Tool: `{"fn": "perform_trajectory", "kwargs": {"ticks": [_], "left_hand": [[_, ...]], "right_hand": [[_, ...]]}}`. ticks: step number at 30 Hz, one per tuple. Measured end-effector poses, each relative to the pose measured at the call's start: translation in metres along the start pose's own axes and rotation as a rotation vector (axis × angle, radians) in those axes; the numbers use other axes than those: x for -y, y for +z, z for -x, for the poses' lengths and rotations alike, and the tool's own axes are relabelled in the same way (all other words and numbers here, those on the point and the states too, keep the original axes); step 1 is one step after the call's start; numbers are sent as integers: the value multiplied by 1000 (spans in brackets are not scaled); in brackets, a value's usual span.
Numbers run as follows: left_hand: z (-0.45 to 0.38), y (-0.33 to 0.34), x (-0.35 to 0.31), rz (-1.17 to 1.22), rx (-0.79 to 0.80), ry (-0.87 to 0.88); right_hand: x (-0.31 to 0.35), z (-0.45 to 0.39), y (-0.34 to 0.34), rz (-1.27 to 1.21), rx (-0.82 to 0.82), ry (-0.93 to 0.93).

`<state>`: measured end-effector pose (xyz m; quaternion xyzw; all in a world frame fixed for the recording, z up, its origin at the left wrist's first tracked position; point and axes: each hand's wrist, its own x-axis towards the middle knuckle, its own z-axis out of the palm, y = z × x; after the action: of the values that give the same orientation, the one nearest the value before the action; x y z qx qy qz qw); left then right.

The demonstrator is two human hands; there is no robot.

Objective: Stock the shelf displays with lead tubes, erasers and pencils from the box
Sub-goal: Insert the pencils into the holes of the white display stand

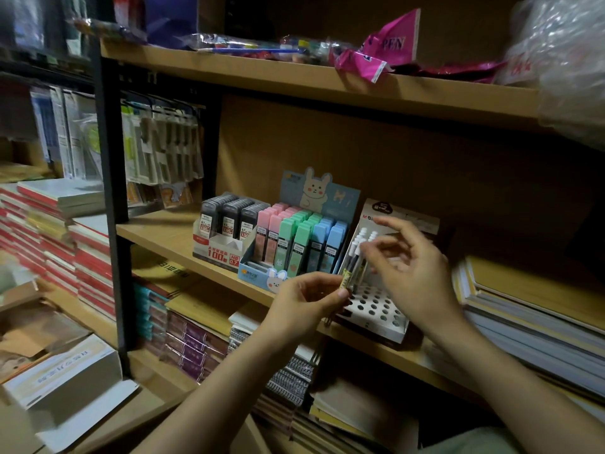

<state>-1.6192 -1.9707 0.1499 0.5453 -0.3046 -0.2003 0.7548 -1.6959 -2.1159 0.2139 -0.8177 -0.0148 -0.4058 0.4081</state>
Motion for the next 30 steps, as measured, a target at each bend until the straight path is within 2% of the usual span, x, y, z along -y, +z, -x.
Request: {"fn": "perform_trajectory", "kwargs": {"ticks": [2, 4, 7, 9, 17, 22, 26, 30], "left_hand": [[0, 3, -4, -35, 21, 20], [0, 6, -5, -150, -25, 39], [-1, 3, 3, -617, -239, 89], [-1, 1, 13, -767, -295, 126], [-8, 6, 35, -887, -357, 194], [-9, 5, 38, -958, -399, 223], [-10, 9, 39, -952, -443, 213], [-11, 11, 38, -932, -451, 213]], "right_hand": [[5, 4, 3, -44, 65, 17], [7, 1, 1, -48, 34, 9], [4, -10, -12, 51, -60, -23], [-2, -14, -18, 152, -94, -43], [-21, -18, -11, 215, -142, -4], [-20, -25, -10, 247, -84, -9], [-18, -21, -2, 303, 22, -55], [-19, -26, 1, 353, -10, -63]]}}
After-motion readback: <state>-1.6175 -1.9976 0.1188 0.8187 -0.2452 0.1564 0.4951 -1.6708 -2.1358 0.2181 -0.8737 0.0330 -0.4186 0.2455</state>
